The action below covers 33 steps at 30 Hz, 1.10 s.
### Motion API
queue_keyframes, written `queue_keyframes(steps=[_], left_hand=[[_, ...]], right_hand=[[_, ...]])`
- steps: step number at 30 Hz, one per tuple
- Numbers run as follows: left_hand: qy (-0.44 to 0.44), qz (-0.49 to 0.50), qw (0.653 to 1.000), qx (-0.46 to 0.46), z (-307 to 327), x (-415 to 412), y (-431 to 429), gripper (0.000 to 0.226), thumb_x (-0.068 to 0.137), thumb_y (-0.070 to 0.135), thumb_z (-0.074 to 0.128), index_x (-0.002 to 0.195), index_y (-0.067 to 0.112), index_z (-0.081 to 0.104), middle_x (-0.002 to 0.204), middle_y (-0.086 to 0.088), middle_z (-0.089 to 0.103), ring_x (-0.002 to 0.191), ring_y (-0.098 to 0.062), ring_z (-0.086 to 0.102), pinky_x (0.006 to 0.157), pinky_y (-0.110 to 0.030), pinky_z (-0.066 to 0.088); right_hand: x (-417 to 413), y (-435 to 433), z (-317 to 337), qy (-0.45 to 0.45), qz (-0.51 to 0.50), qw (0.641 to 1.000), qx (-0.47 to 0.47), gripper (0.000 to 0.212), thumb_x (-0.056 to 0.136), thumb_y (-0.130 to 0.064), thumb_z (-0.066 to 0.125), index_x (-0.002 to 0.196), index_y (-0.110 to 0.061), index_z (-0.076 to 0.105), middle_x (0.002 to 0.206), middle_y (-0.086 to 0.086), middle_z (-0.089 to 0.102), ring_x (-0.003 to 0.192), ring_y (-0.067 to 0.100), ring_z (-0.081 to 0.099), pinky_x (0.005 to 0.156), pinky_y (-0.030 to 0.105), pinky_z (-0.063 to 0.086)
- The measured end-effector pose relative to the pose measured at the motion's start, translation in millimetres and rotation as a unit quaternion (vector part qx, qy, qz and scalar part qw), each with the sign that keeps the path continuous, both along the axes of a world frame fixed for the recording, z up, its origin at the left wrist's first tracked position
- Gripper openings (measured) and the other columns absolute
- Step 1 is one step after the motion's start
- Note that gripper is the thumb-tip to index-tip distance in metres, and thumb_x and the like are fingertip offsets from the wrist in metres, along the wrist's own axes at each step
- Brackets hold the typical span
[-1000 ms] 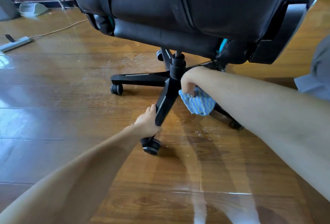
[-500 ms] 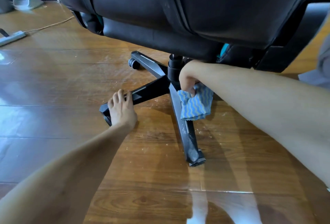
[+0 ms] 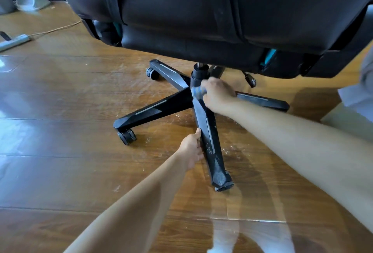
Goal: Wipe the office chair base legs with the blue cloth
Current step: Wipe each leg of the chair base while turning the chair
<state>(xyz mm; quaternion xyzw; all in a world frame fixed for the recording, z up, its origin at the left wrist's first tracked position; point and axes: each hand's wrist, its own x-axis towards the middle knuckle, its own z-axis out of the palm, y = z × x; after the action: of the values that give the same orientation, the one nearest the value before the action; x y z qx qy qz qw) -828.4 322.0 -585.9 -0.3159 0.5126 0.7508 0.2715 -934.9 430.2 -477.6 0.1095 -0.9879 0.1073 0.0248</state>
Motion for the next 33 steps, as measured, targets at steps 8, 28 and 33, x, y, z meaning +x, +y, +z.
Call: queue_keyframes(steps=[8, 28, 33], left_hand=[[0.031, -0.001, 0.998, 0.053, -10.9, -0.1, -5.4, 0.050, 0.110, 0.042, 0.055, 0.143, 0.006, 0.062, 0.142, -0.015, 0.068, 0.130, -0.032, 0.065, 0.117, -0.051, 0.048], [0.011, -0.006, 0.997, 0.071, -6.9, 1.2, -0.6, 0.053, 0.110, 0.050, 0.049, 0.147, 0.012, 0.058, 0.142, -0.016, 0.067, 0.128, -0.033, 0.066, 0.114, -0.054, 0.050], [0.006, -0.004, 0.998, 0.070, -5.0, 3.1, 1.0, 0.061, 0.109, 0.051, 0.051, 0.151, 0.007, 0.054, 0.150, -0.018, 0.061, 0.135, -0.035, 0.061, 0.119, -0.053, 0.045]], right_hand=[[97.7, 44.9, -88.4, 0.059, 0.072, 0.992, -0.083, 0.043, 0.100, -0.017, 0.057, 0.143, -0.016, 0.061, 0.147, 0.003, 0.061, 0.134, 0.023, 0.058, 0.098, 0.039, 0.055], [131.5, 62.1, -110.4, -0.010, 0.063, 0.978, -0.197, 0.050, 0.107, -0.016, 0.044, 0.157, -0.027, 0.044, 0.163, -0.013, 0.038, 0.148, 0.005, 0.038, 0.117, 0.024, 0.033], [91.9, 45.0, -105.1, 0.020, 0.045, 0.988, -0.146, 0.048, 0.107, -0.013, 0.041, 0.154, -0.015, 0.047, 0.159, -0.002, 0.046, 0.152, 0.013, 0.034, 0.125, 0.029, 0.022]])
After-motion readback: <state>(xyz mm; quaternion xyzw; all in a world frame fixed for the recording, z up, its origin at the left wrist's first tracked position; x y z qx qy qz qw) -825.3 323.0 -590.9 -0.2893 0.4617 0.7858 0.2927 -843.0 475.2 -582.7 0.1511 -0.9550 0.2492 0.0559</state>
